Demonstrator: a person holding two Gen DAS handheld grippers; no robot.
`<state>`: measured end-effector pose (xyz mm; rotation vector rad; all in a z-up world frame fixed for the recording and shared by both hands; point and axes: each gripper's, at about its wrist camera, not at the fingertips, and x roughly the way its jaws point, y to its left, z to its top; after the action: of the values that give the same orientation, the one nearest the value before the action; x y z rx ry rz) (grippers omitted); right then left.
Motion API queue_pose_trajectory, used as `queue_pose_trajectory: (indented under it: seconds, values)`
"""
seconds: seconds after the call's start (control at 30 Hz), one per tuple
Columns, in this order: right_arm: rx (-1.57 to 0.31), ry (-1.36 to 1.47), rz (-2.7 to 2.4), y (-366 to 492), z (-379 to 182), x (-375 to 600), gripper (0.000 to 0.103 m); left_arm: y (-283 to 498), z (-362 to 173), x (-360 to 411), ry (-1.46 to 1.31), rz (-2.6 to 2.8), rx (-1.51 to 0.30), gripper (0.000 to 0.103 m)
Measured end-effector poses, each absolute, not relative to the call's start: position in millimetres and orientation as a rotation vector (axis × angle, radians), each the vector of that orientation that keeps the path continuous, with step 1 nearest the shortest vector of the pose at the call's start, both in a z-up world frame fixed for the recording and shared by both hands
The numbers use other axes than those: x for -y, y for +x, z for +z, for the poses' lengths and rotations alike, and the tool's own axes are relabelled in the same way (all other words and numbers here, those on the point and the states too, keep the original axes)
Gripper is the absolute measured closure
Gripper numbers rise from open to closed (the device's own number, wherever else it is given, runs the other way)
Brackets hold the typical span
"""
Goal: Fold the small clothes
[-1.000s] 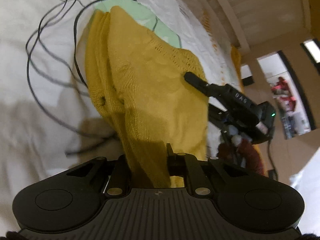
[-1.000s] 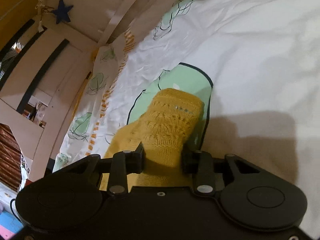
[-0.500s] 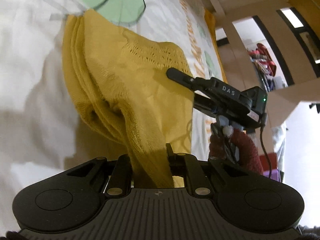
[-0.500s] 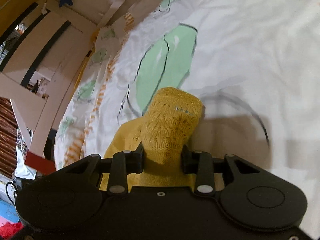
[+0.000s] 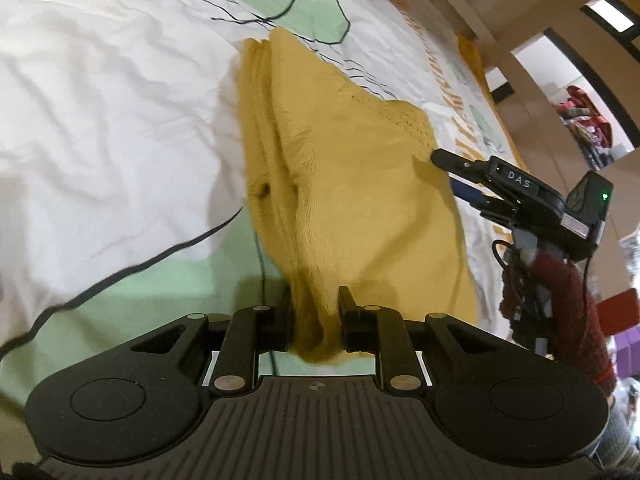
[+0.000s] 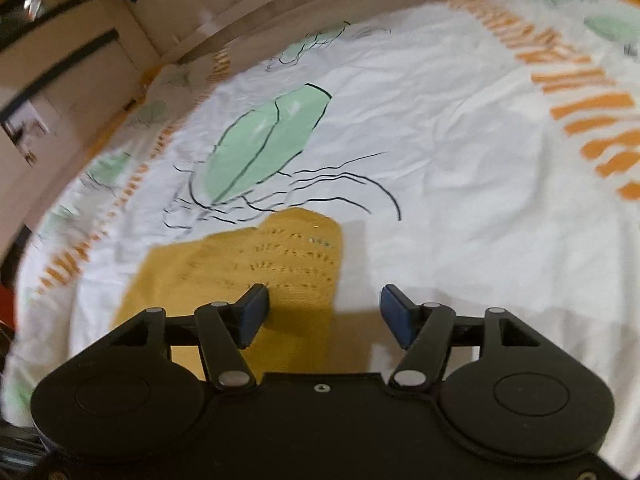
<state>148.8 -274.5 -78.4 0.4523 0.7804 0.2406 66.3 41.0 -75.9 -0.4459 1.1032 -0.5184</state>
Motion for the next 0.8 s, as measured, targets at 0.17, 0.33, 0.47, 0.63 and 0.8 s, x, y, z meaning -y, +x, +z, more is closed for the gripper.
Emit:
queue_pose_trajectory:
  seconds: [0.17,0.33,0.47,0.63,0.8]
  values:
    - [-0.764,0.378,0.216,146,-86,267,0.025,51,-59,-31,-0.307,-0.489,-1.05,0.08]
    - [-0.731,0.402,0.227,135,-85,277,0.023,29,-35,-37,-0.172,-0.529,-1.0,0.08]
    - [-0.686,0.435,0.228,127,-78,283,0.012,24,-10,-45,-0.196,-0.597,-0.95,0.08]
    - [-0.658,0.467,0.226,117,-73,287,0.003,38,11,-37,-0.236,-0.639,-0.849,0.079]
    - [-0.643,0.439,0.211,113,-70,283,0.0,78,7,-13,-0.201,-0.584,-0.766,0.071]
